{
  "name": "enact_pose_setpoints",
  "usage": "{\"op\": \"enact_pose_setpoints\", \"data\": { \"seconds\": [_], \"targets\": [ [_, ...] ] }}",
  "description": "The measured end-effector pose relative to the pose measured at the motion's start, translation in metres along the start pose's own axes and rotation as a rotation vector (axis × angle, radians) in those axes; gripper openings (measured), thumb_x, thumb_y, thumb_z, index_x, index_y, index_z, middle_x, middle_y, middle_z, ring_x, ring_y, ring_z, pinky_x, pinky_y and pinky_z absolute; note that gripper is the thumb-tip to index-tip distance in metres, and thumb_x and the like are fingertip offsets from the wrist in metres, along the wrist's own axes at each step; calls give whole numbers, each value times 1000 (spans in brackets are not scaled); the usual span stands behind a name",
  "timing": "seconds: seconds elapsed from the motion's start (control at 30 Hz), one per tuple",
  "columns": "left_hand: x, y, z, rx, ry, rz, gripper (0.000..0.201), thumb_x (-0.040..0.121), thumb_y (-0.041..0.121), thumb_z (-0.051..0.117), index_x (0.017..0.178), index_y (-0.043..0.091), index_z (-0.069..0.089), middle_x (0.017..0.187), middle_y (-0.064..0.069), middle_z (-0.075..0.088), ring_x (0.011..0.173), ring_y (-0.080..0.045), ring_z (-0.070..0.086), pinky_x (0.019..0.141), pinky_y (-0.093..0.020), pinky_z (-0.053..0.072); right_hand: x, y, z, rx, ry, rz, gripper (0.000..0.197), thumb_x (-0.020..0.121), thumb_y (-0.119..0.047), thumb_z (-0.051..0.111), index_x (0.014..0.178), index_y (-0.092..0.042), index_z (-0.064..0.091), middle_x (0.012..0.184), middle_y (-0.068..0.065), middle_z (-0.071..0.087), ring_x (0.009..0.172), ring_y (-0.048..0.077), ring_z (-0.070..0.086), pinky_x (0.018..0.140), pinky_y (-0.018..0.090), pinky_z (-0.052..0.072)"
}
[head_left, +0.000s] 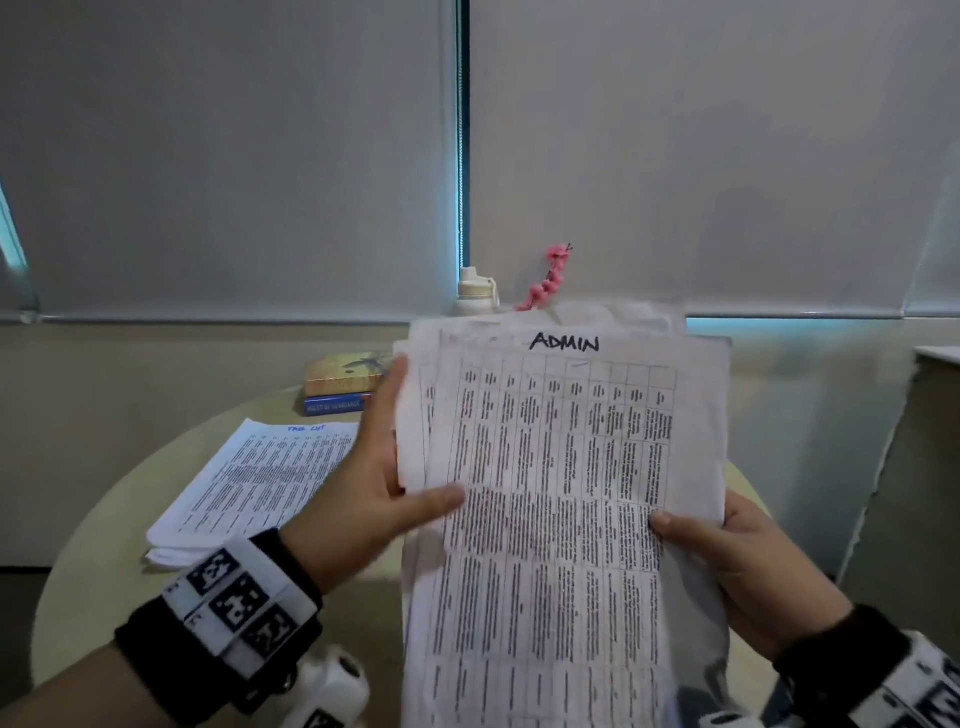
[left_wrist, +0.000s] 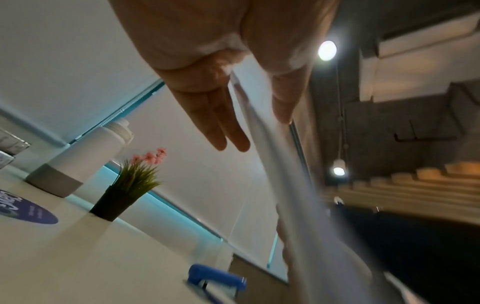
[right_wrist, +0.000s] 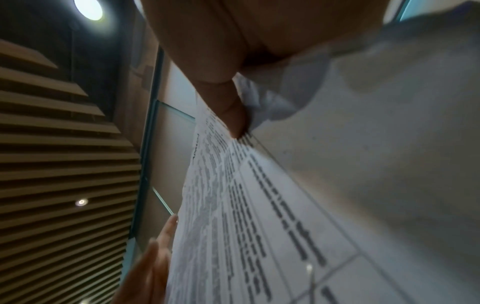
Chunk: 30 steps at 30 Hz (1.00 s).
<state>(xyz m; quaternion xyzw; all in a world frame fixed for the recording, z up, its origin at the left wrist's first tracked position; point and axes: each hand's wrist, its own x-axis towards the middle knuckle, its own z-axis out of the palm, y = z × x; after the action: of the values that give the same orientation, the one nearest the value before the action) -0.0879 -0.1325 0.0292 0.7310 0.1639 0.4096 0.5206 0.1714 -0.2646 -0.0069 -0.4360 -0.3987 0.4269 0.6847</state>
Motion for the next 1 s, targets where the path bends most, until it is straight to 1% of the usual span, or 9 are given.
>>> {"op": "enact_pose_setpoints", "data": {
  "seconds": [0.13,0.23,0.33,0.47,0.57,0.67,0.77,0.87,1.0],
  "targets": [
    [34,8,-17,-273,161,-78,125,43,30,94,147,31,25,127,-12,62,105,-28,67,82,-45,56,-1,5,1,-55,-32,24,77,34,-27,94,101,1,68,106,24,68,90,36,69,68,34,58],
    [44,16,-19,-397,16,-227,105,46,31,92,136,3,46,125,-23,61,107,-35,65,82,-46,55,-2,6,1,-41,-42,41,58,51,-14,80,105,1,66,106,22,69,90,35,69,67,33,57],
    [46,16,-18,-431,-75,-290,97,43,33,93,126,0,58,123,-24,62,107,-35,65,81,-45,56,-3,7,1,-48,-41,22,72,37,-23,93,100,-1,69,106,23,69,91,36,69,67,34,58],
    [53,29,-23,-212,-57,-132,87,45,40,90,121,7,63,110,-15,70,96,-27,69,78,-37,58,-4,-1,-4,-182,-21,-5,93,25,-40,94,103,2,66,102,24,70,88,37,69,72,37,58],
    [61,53,-25,206,-89,13,63,56,31,86,114,19,64,105,0,72,95,-11,68,78,-18,55,-4,-10,-3,-298,-89,-5,92,29,-48,91,102,2,65,98,19,72,88,34,70,69,32,58],
    [72,72,-12,477,-289,-73,54,63,28,83,110,11,64,100,-6,74,89,-16,72,78,-27,58,-1,-14,3,-379,-130,-54,81,35,-51,89,95,-1,69,93,15,73,83,28,71,67,27,57],
    [76,71,-8,570,-370,-175,22,77,15,77,94,5,68,87,-7,76,71,-14,72,62,-23,57,1,-21,12,-447,-183,-37,44,61,-34,79,91,-3,69,88,9,75,77,23,71,66,24,56],
    [78,63,-20,559,-347,-196,38,64,24,85,90,2,68,85,-12,75,67,-14,67,62,-22,52,15,-38,3,-390,-127,26,38,68,-44,69,85,-10,64,69,2,68,55,13,59,47,22,47],
    [71,38,-44,300,-336,-303,71,53,5,84,118,8,55,103,-20,71,83,-29,71,68,-41,60,72,-40,-50,-1063,262,19,25,91,-34,55,96,-10,62,86,7,66,82,25,59,70,32,45]
  ]
}}
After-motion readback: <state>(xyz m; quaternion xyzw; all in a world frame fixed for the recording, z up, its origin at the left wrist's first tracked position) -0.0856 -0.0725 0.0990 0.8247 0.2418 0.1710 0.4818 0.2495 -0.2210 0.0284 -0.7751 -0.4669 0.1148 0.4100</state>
